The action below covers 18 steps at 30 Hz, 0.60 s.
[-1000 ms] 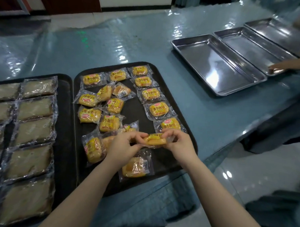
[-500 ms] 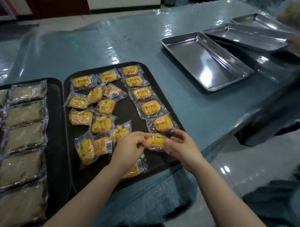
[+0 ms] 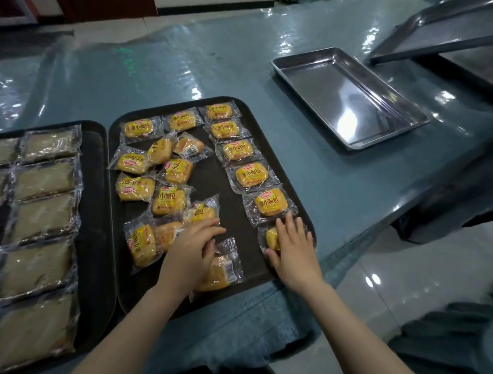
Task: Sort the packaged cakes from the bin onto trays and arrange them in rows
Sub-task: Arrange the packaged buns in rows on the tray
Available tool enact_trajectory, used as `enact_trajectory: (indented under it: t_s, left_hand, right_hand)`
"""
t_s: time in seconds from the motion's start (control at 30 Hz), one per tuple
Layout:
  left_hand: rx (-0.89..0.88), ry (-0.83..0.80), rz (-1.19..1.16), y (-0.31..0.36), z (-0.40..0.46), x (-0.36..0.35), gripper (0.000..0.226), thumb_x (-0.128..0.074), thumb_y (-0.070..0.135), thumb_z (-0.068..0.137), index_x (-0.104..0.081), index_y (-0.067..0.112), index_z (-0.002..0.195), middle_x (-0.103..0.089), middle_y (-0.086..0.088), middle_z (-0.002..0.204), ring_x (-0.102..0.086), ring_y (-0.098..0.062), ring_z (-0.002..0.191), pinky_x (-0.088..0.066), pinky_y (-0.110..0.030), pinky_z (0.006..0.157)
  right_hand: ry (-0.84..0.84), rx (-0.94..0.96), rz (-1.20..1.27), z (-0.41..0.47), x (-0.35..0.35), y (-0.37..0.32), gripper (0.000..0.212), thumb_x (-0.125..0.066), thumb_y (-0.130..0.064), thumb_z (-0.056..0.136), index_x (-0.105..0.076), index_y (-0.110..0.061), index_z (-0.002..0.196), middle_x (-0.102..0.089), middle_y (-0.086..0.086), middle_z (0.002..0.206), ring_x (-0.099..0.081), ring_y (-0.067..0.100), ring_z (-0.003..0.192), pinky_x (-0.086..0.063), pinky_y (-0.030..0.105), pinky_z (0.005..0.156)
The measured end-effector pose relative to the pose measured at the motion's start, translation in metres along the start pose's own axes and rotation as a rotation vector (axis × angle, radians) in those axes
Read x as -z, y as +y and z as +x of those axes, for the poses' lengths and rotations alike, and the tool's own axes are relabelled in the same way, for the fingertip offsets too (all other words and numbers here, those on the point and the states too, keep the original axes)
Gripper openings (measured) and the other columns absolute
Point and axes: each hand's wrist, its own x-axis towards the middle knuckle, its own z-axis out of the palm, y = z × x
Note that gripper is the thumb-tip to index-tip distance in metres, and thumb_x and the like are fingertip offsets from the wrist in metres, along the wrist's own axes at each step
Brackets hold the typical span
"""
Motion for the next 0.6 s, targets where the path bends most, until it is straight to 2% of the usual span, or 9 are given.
enact_trajectory:
  t_s: [0.13, 0.23, 0.27, 0.3, 0.33, 0.37, 0.4, 0.5, 0.6]
  left_hand:
    - [0.047, 0.051, 0.024, -0.014, -0.001, 0.006, 0.031, -0.061, -0.002, 0.082, -0.069, 0.015, 0.107, -0.063, 0.000, 0.120, -0.053, -0.013, 0.114, -0.038, -0.029, 0.098]
    - [0.069, 0.072, 0.058, -0.024, -0.004, 0.011, 0.031, -0.062, -0.001, 0.082, -0.069, 0.015, 0.107, -0.063, -0.001, 0.120, -0.053, -0.016, 0.118, -0.037, -0.032, 0.100]
    - [0.070, 0.083, 0.071, -0.027, -0.005, 0.013, 0.031, -0.063, -0.001, 0.082, -0.069, 0.015, 0.107, -0.063, -0.002, 0.120, -0.051, -0.015, 0.119, -0.036, -0.032, 0.101]
    - [0.076, 0.091, 0.082, -0.029, -0.008, 0.015, 0.031, -0.064, -0.001, 0.081, -0.069, 0.015, 0.107, -0.062, -0.001, 0.121, -0.048, -0.014, 0.121, -0.034, -0.031, 0.101]
    - [0.088, 0.093, 0.090, -0.031, -0.010, 0.016, 0.032, -0.064, -0.001, 0.081, -0.068, 0.015, 0.108, -0.062, -0.001, 0.122, -0.046, -0.013, 0.122, -0.032, -0.031, 0.102]
    - [0.105, 0.088, 0.093, -0.033, -0.013, 0.018, 0.034, -0.064, 0.000, 0.081, -0.067, 0.015, 0.110, -0.061, -0.001, 0.124, -0.044, -0.013, 0.124, -0.031, -0.032, 0.103]
    - [0.124, 0.080, 0.092, -0.034, -0.016, 0.019, 0.037, -0.065, -0.001, 0.080, -0.066, 0.017, 0.113, -0.060, -0.001, 0.125, -0.044, -0.014, 0.125, -0.030, -0.032, 0.104]
    - [0.160, 0.072, 0.077, -0.038, -0.022, 0.023, 0.044, -0.064, -0.003, 0.080, -0.063, 0.019, 0.118, -0.057, 0.001, 0.128, -0.044, -0.016, 0.126, -0.032, -0.034, 0.104]
    - [0.158, 0.090, 0.067, -0.042, -0.026, 0.029, 0.040, -0.063, -0.001, 0.081, -0.064, 0.019, 0.116, -0.057, 0.005, 0.126, -0.044, -0.011, 0.125, -0.034, -0.032, 0.103]
  right_hand:
    - [-0.017, -0.031, 0.036, 0.005, -0.002, -0.008, 0.075, -0.037, -0.054, 0.096, -0.003, -0.019, 0.153, 0.014, 0.004, 0.160, 0.017, 0.025, 0.145, 0.005, 0.042, 0.116]
    - [0.097, -0.007, 0.001, -0.001, 0.000, -0.013, 0.068, -0.038, -0.052, 0.096, -0.014, -0.021, 0.152, 0.003, 0.004, 0.161, 0.017, 0.023, 0.145, 0.011, 0.041, 0.114]
    - [0.170, 0.025, 0.028, -0.003, 0.002, -0.018, 0.063, -0.041, -0.050, 0.096, -0.025, -0.022, 0.150, -0.008, 0.003, 0.161, 0.010, 0.022, 0.147, 0.010, 0.040, 0.114]
    - [0.237, 0.072, 0.081, -0.005, 0.005, -0.024, 0.056, -0.046, -0.047, 0.095, -0.038, -0.022, 0.144, -0.024, 0.001, 0.157, -0.004, 0.021, 0.147, 0.002, 0.040, 0.117]
    - [0.265, 0.121, 0.147, -0.005, 0.008, -0.031, 0.049, -0.051, -0.045, 0.093, -0.049, -0.022, 0.136, -0.040, -0.001, 0.147, -0.023, 0.020, 0.142, -0.013, 0.039, 0.118]
    - [0.234, 0.167, 0.213, -0.003, 0.011, -0.040, 0.046, -0.055, -0.046, 0.090, -0.054, -0.023, 0.130, -0.051, -0.003, 0.135, -0.038, 0.019, 0.131, -0.028, 0.037, 0.113]
    - [0.144, 0.203, 0.270, -0.001, 0.012, -0.050, 0.048, -0.058, -0.048, 0.088, -0.055, -0.023, 0.129, -0.055, -0.004, 0.128, -0.044, 0.017, 0.122, -0.037, 0.034, 0.106]
    - [-0.197, 0.199, 0.342, 0.005, 0.009, -0.074, 0.067, -0.068, -0.047, 0.081, -0.044, -0.023, 0.139, -0.053, -0.002, 0.127, -0.046, 0.017, 0.119, -0.041, 0.033, 0.100]
    - [-0.275, 0.191, 0.324, 0.011, 0.007, -0.077, 0.070, -0.072, -0.036, 0.080, -0.041, -0.024, 0.142, -0.049, 0.001, 0.119, -0.045, 0.019, 0.116, -0.041, 0.032, 0.099]
